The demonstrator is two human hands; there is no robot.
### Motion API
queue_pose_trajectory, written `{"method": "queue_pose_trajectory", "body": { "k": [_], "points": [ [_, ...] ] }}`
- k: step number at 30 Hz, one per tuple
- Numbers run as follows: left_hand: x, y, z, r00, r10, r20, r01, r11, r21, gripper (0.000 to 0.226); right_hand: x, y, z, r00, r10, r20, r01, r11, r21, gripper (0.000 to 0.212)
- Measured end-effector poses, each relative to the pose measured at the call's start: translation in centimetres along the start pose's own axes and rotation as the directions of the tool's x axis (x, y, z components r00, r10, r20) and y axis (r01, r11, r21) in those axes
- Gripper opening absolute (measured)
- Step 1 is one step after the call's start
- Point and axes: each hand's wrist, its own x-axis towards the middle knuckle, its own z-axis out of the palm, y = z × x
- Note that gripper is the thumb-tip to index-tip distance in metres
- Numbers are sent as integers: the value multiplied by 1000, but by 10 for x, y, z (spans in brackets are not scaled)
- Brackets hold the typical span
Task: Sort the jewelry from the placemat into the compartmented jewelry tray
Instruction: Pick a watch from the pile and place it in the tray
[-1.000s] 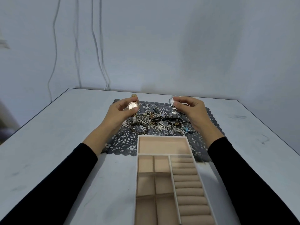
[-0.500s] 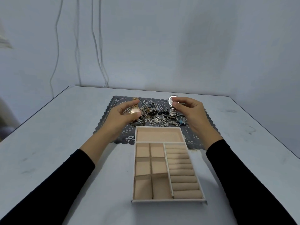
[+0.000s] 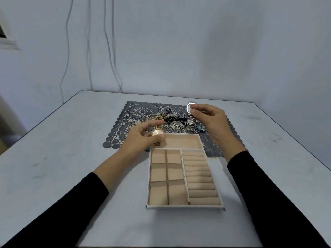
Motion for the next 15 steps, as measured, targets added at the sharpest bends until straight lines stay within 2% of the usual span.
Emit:
{"method": "queue_pose_trajectory", "body": {
  "k": [6,15],
  "points": [
    [-5,2,6,1000,-7,0,7,997,-74,44,-1,0,3,1000,-2,-1,2,1000,-14,21],
    [-11,7,8,1000,-5,-9,5,1000,-6,27,-2,1,2,1000,-2,-5,2,1000,-6,20]
  ]
}}
